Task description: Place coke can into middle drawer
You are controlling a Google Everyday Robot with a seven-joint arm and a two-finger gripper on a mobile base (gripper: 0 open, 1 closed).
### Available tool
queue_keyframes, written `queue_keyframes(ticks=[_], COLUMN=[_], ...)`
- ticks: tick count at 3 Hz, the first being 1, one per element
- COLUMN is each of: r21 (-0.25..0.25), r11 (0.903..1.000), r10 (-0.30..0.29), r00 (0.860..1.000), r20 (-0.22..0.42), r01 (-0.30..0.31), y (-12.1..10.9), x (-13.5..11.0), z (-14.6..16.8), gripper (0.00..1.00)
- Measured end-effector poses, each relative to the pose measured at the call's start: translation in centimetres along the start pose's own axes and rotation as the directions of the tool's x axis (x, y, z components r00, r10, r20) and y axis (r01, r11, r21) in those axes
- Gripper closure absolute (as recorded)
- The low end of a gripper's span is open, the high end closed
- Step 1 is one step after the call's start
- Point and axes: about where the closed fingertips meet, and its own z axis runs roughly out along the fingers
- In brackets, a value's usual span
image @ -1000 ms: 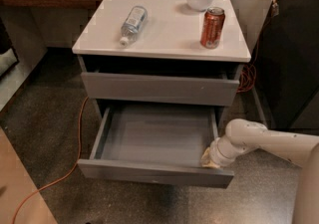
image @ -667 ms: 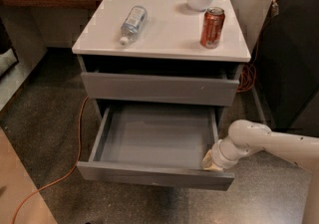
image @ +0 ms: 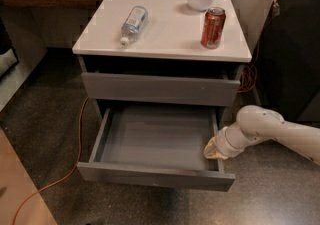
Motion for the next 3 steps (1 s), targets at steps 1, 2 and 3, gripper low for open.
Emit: queue_keyframes(ticks=[1,2,3], r21=[0.036,0.053,0.05], r11=[0.9953,0.9898,0.9898], r10=[-0.09,-0.133,-0.134], r00=[0.996,0.991,0.991], r20=[0.012,0.016,0.017], r01=[0.09,0.132,0.133], y=[-1.8,-2.5,-2.5], x=[-2.8,-4.3,-4.3], z=[-4.5,-6.8,-6.6], gripper=[0.96,0.74,0.51])
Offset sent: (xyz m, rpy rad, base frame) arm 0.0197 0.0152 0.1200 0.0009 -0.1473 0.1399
